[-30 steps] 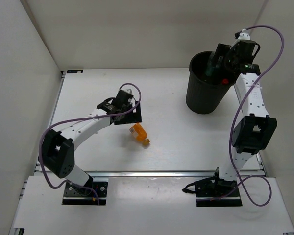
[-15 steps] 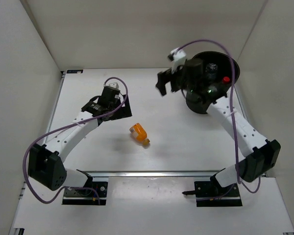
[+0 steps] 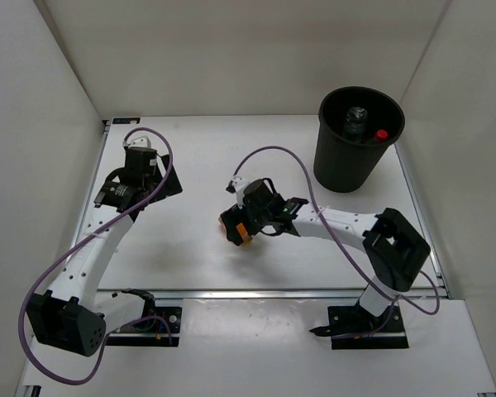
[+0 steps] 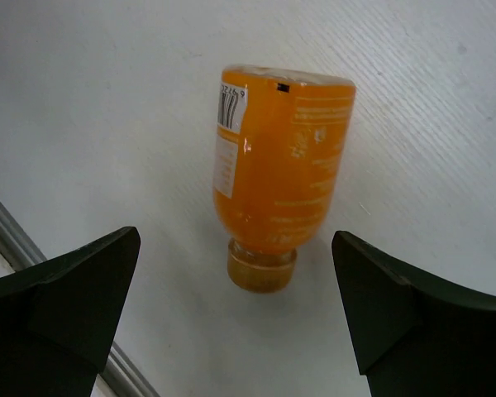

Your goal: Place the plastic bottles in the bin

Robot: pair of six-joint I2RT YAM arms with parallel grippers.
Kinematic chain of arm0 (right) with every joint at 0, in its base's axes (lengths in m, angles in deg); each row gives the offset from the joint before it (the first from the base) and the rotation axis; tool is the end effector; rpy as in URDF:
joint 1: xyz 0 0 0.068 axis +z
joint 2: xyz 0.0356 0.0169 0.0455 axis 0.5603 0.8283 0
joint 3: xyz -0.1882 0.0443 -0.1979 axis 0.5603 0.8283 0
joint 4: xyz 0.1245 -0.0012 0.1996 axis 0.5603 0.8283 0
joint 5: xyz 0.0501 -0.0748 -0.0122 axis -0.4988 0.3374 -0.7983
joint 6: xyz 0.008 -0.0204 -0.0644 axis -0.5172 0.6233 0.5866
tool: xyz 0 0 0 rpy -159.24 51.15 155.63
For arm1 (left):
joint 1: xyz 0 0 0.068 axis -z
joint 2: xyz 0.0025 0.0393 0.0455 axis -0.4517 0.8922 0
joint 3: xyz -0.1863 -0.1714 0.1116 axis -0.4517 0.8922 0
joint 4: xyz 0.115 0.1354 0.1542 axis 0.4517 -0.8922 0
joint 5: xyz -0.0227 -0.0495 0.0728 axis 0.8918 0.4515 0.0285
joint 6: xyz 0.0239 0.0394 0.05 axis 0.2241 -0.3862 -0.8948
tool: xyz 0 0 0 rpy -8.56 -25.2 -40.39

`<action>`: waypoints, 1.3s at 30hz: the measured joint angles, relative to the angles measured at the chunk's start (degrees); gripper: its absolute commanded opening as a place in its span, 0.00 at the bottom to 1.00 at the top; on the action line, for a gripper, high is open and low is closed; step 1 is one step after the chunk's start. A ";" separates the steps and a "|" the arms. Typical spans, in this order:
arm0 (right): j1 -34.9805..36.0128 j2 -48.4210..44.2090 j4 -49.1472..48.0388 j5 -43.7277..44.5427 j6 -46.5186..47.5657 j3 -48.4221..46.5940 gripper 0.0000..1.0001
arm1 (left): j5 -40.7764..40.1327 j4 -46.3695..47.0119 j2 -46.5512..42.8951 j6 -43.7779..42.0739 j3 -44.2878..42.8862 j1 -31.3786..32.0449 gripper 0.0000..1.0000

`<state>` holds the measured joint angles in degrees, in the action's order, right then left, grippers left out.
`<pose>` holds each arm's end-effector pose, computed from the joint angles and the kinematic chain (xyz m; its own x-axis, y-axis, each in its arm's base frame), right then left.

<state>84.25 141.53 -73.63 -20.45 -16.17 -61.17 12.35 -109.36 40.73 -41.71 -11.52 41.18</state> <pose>0.2156 0.2695 0.2233 -0.5780 -0.4259 -0.6961 -0.7321 0.6474 0.2118 0.2097 -0.0397 0.3190 -0.6660 -0.2853 -0.6892 -0.2521 0.9557 -0.1520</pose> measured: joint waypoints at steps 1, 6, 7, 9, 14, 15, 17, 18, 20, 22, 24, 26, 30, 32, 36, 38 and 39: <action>0.46 1.11 -1.09 0.13 -0.09 -0.02 0.99 | -0.22 -0.31 -0.15 -0.20 0.11 -0.02 0.98; 1.64 8.44 -4.83 5.35 -0.63 -1.92 0.98 | -0.52 -2.10 -0.20 -0.79 0.74 -0.09 0.99; 1.81 9.84 -5.46 7.10 -0.81 -2.19 0.94 | -0.52 -2.34 -0.22 -0.92 0.74 -0.17 0.99; 1.84 11.96 -5.99 9.92 -1.16 -2.45 0.81 | -0.57 -2.62 -0.22 -1.09 0.74 -0.24 0.99; 0.83 11.32 -6.97 12.79 -3.32 -2.47 0.36 | -0.74 -2.93 -0.20 -1.20 0.74 -0.24 0.99; 0.35 10.03 -6.95 13.25 -3.26 -2.47 0.35 | -0.72 -2.86 -0.20 -1.18 0.74 -0.22 0.98; -1.31 5.81 -6.21 13.42 -3.10 -2.47 0.31 | -0.70 -2.64 -0.13 -1.16 0.74 -0.11 0.99; -2.93 2.75 -5.90 12.92 -3.06 -2.64 0.30 | -0.79 -2.36 -0.02 -1.16 0.74 0.13 0.99; -7.52 -3.02 -5.09 11.28 -2.89 -4.09 0.29 | -1.25 -1.55 0.52 -1.14 0.74 1.18 0.99; -15.67 -8.63 -4.17 8.33 -2.58 -7.69 0.29 | -1.27 -0.52 1.62 -1.09 0.74 2.67 0.98; -25.29 -12.15 -4.07 6.25 -2.29 -12.48 0.26 | -0.79 0.70 3.02 -0.94 0.74 3.65 0.99; -34.93 -14.29 -4.33 5.11 -2.05 -16.85 0.27 | 0.13 1.99 4.72 -0.59 0.74 4.87 0.99; -48.72 -13.66 -1.33 4.35 -1.18 -25.38 0.36 | 1.68 4.59 7.82 0.22 0.74 6.93 0.99; -51.36 -10.86 0.04 3.61 -0.04 -28.68 0.51 | 2.71 5.46 9.05 0.50 0.74 7.67 0.98; -53.48 -2.78 5.64 3.21 0.98 -33.44 0.95 | 3.04 5.81 10.40 0.79 0.44 8.41 0.99; -53.90 1.33 8.52 3.41 1.27 -35.10 0.99 | 2.91 5.66 10.88 0.76 -0.04 8.46 0.99; -54.01 2.62 9.81 3.52 1.36 -35.15 0.99 | 2.89 5.55 10.99 0.76 -0.33 8.44 0.99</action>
<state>30.24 144.15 -63.82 -16.93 -14.81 -96.32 15.23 -103.81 51.72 -40.94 -11.85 49.62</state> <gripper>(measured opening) 0.982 0.988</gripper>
